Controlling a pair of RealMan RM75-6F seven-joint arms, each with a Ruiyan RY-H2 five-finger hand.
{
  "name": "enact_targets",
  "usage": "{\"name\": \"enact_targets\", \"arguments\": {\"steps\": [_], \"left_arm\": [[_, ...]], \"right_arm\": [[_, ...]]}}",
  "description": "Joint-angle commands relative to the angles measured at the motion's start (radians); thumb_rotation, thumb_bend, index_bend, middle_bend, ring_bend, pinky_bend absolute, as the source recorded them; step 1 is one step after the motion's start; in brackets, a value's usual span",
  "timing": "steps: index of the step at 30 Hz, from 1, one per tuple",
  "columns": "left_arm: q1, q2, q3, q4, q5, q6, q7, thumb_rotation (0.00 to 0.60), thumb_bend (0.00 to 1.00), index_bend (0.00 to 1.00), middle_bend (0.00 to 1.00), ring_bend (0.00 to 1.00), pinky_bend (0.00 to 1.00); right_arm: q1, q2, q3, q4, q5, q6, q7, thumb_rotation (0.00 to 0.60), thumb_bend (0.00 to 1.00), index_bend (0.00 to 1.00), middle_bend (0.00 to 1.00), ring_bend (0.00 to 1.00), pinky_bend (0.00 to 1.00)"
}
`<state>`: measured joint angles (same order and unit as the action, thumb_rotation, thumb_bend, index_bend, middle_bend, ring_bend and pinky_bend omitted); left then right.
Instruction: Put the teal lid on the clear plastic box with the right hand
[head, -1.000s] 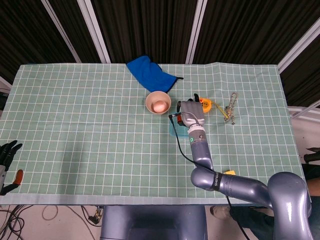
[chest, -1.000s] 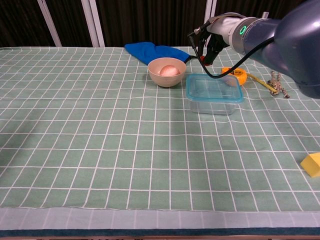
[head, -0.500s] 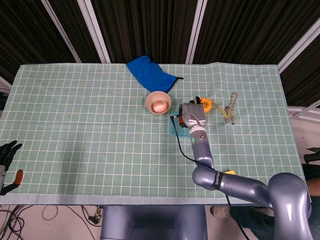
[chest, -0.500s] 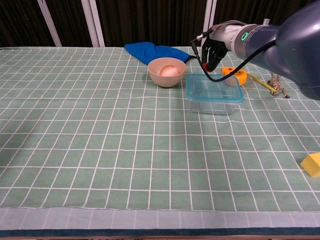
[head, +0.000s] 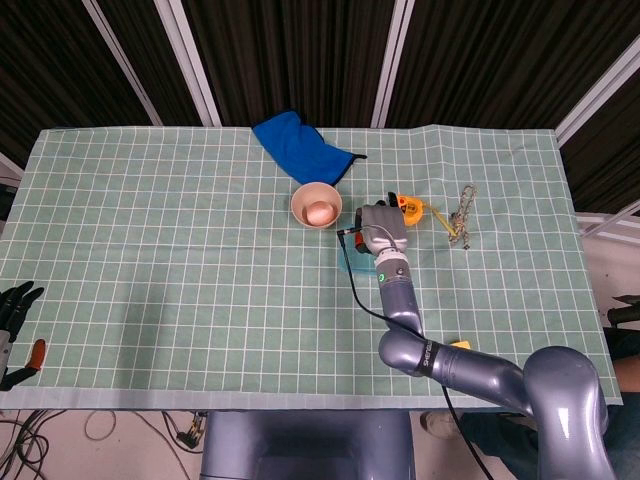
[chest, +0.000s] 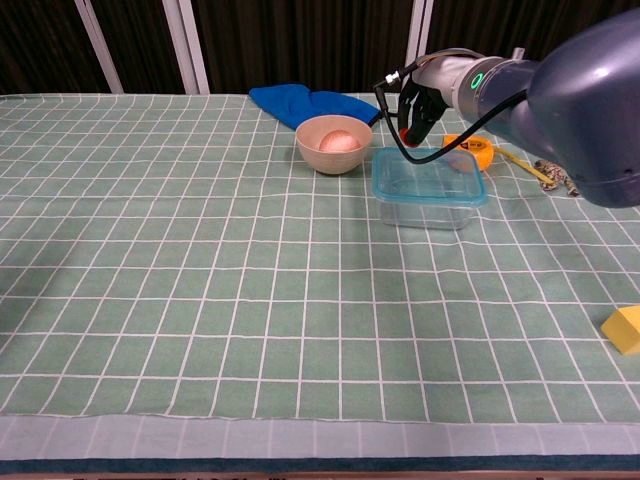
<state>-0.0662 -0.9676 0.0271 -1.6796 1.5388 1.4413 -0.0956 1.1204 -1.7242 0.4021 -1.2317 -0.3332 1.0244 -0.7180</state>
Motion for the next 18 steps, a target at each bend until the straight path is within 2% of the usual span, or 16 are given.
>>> {"name": "enact_targets", "arguments": {"steps": [1,18], "left_arm": [[0.000,0.000,0.000,0.000,0.001,0.000,0.000,0.600,0.53,0.07,0.00,0.00,0.00],[-0.001,0.002,0.000,-0.003,-0.006,-0.008,0.000,0.600,0.53,0.07,0.00,0.00,0.00]], "right_arm": [[0.014,-0.024,0.008,0.040,-0.003,-0.014,0.001,0.600,0.52,0.71,0.56,0.26,0.00],[0.064,-0.136,0.036,0.206,-0.009,-0.085,-0.001,0.600,0.52,0.71,0.57,0.30,0.00]]}}
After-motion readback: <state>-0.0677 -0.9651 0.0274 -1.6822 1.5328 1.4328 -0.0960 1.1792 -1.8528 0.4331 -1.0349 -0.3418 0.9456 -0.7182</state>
